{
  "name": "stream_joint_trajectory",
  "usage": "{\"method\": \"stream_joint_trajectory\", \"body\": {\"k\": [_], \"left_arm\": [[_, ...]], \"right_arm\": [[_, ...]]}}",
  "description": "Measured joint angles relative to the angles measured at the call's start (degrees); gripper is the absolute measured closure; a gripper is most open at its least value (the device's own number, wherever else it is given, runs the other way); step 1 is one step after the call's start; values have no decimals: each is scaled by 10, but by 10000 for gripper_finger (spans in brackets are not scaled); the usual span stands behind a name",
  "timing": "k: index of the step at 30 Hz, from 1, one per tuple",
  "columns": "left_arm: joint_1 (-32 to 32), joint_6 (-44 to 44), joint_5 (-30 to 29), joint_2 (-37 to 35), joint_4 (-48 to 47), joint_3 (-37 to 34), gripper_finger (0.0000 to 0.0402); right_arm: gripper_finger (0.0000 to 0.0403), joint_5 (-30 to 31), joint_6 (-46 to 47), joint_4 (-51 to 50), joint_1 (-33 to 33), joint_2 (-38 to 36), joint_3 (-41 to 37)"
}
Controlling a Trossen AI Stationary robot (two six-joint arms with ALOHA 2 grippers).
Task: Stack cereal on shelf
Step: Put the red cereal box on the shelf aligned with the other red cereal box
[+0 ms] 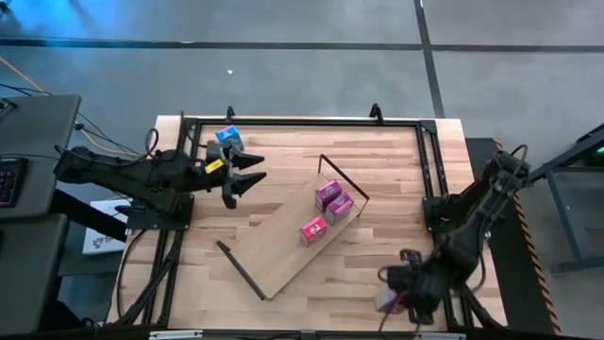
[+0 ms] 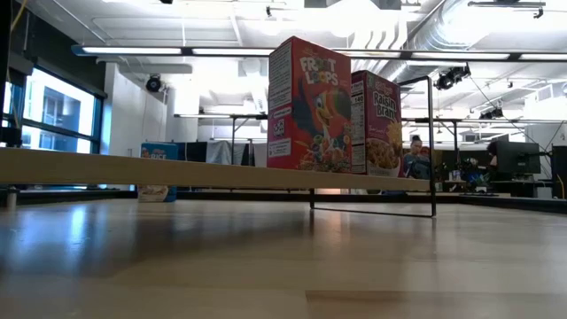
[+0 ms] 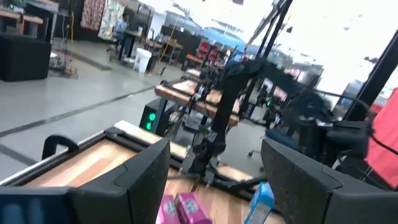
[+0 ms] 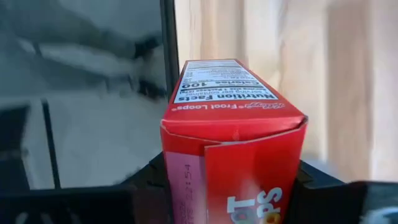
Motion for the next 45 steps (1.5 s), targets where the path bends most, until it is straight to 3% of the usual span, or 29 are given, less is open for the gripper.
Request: {"method": "stream_joint_trajectory", "body": {"k": [10,19,28,32,45], "left_arm": [[0,-15,0,-44,1,0,156],[0,-28,15,-45,-1,0,156],[0,-30,11,-45,1,0,156],[0,-30,10,-45,2,0,156],[3,-19,11,-45,1,0,156]], "right_arm": [[267,58,-131,81,-143,-52,0],[267,15,-239,214,-253,-52,0],[267,-11,-284,302,-304,-52,1],[267,-13,-323,301,-321,-43,38],[267,47,-486,159,-387,60,212]]}}
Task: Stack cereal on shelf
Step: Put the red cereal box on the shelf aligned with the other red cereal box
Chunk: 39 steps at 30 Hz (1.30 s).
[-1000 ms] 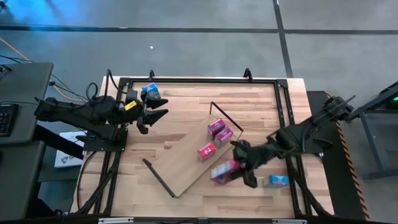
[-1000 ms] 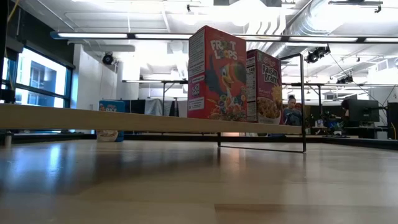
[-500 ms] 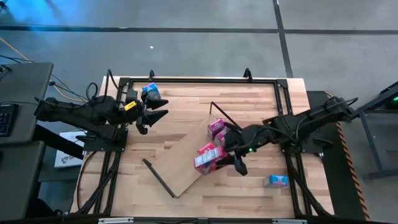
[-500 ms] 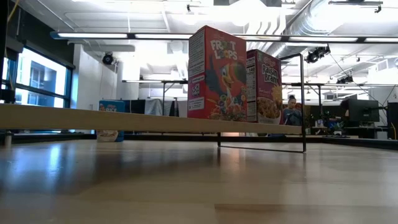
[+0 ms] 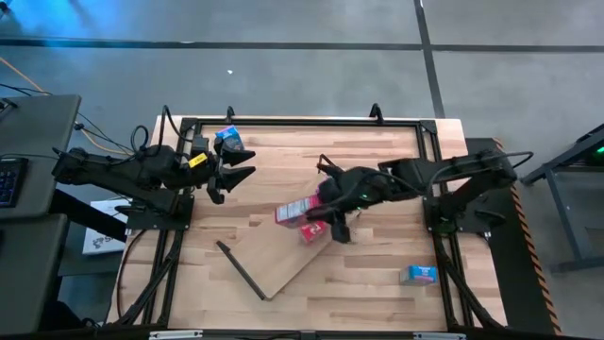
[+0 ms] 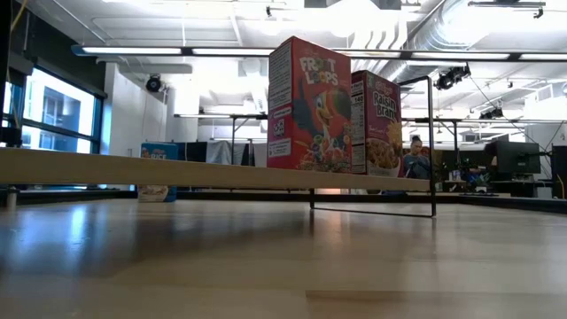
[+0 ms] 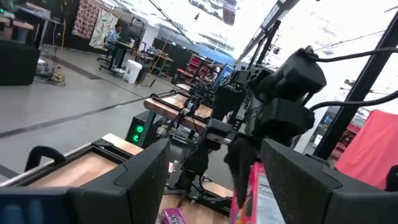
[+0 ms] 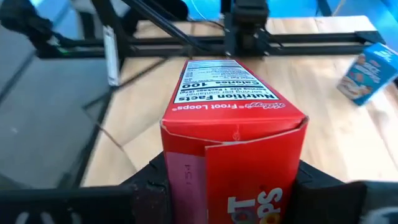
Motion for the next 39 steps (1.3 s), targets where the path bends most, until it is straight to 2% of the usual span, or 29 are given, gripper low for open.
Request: {"method": "stream_joint_trajectory", "body": {"k": [13,20,31,39], "left_arm": [[1,15,-17,0,0,0,156],[1,12,-36,0,0,0,156],[1,-8,-63,2,0,0,156],[1,-12,-65,2,2,0,156]], "right_arm": [[267,-7,-141,-37,-64,82,15],[267,-25,-214,-115,-76,114,15],[267,-42,-287,-149,-78,120,14],[267,-79,-297,-145,-83,139,14]]}}
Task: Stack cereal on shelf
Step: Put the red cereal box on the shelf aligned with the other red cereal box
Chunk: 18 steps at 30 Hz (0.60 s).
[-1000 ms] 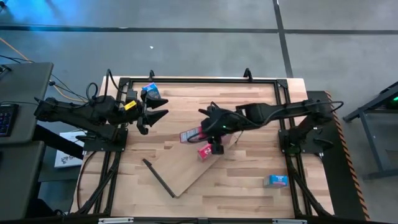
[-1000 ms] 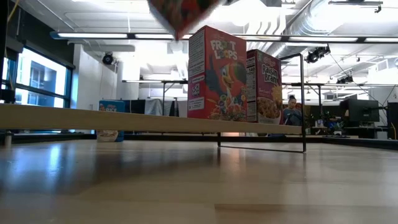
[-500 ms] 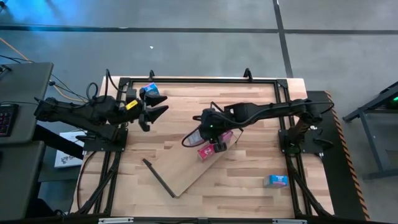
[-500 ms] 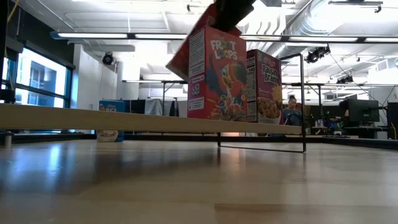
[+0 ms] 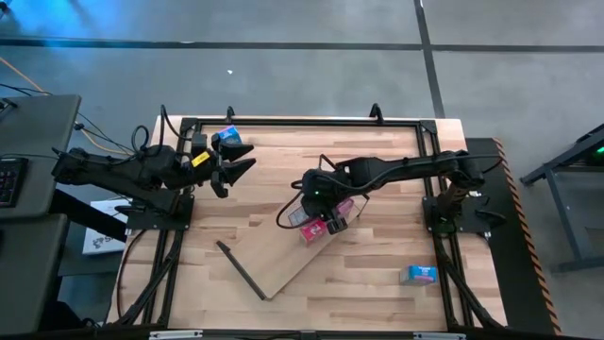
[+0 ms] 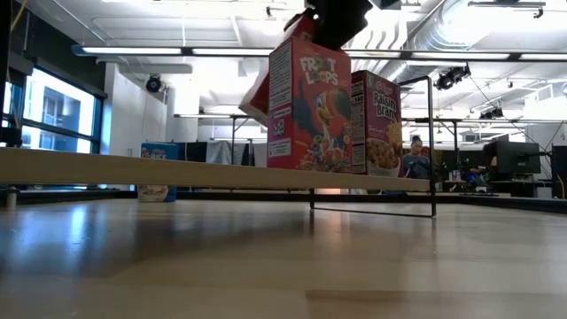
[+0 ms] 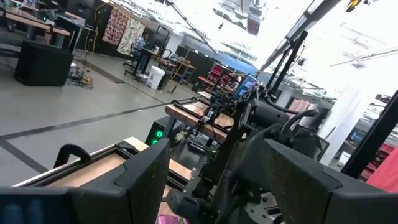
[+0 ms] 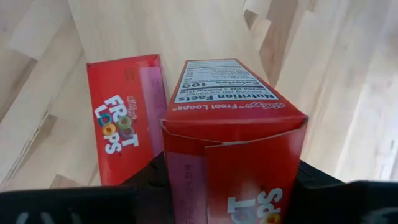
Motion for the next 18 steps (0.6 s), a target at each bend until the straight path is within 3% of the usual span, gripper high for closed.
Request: {"method": "stream_joint_trajectory", "body": {"k": [18], "left_arm": [[0,-14,0,0,2,0,156]], "right_arm": [[267,-2,2,-17,-2,6,0]]}}
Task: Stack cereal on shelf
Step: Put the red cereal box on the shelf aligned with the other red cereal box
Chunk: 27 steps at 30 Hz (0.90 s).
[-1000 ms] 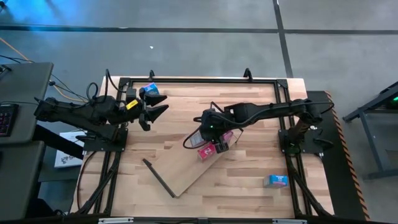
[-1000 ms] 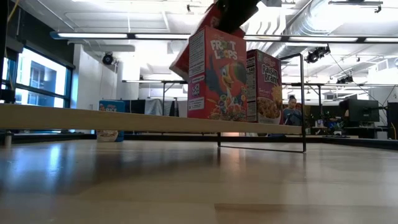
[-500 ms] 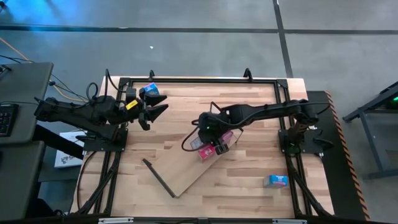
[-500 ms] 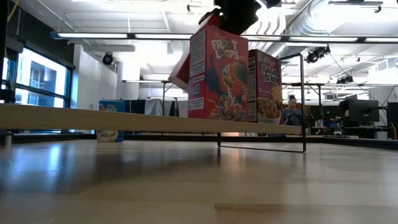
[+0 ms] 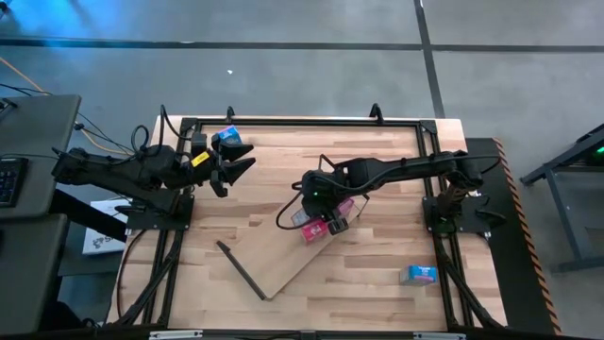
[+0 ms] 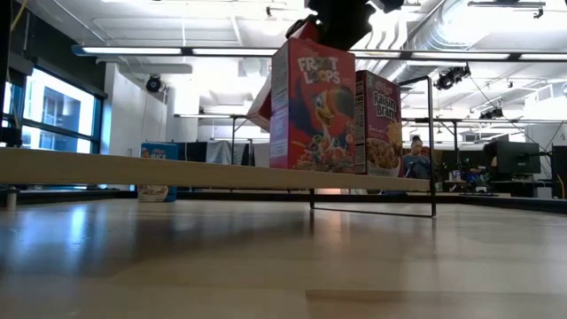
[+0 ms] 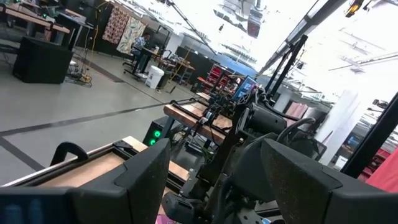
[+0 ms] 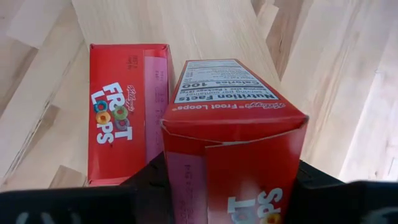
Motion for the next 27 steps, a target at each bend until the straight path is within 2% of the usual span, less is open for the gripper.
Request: {"method": "stream_joint_trajectory", "body": {"k": [6,15,27], "left_arm": [[0,0,0,0,-1,0,156],[0,0,0,0,-3,0,156],[0,0,0,0,-4,0,156]], "right_arm": [[264,-9,0,2,0,0,0],[212,-7,5,-2,0,25,0],[208,-8,15,12,0,26,0]]}}
